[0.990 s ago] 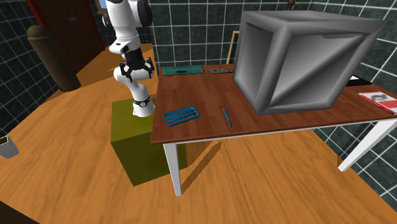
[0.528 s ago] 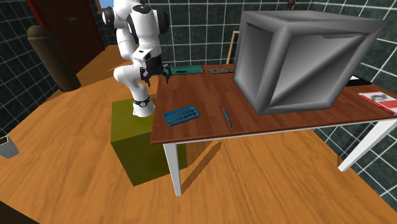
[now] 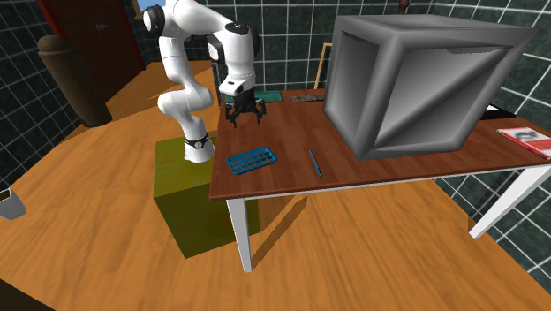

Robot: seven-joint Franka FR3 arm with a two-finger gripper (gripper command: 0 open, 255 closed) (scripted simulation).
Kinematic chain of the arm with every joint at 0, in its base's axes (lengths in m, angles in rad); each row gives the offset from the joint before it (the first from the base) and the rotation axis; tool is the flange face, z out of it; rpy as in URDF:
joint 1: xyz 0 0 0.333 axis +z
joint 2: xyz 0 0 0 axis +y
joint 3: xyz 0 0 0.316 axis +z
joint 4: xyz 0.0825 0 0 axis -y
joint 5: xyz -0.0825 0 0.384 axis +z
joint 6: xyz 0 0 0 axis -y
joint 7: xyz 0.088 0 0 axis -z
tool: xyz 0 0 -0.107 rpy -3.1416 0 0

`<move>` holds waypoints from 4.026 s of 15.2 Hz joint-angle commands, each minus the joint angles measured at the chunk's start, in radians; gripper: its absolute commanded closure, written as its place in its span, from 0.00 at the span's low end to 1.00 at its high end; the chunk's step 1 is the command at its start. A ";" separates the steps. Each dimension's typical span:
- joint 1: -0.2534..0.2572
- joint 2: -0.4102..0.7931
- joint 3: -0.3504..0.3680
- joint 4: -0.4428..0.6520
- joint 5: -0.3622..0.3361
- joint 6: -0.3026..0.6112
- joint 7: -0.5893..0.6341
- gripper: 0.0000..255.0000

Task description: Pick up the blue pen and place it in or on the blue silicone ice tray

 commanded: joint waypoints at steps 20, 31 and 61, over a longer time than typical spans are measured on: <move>0.170 0.830 0.245 0.584 -0.375 0.166 0.657 0.00; 0.233 0.960 0.214 0.629 -0.444 0.232 0.720 0.00; 0.224 0.896 0.237 0.719 -0.404 0.087 0.702 1.00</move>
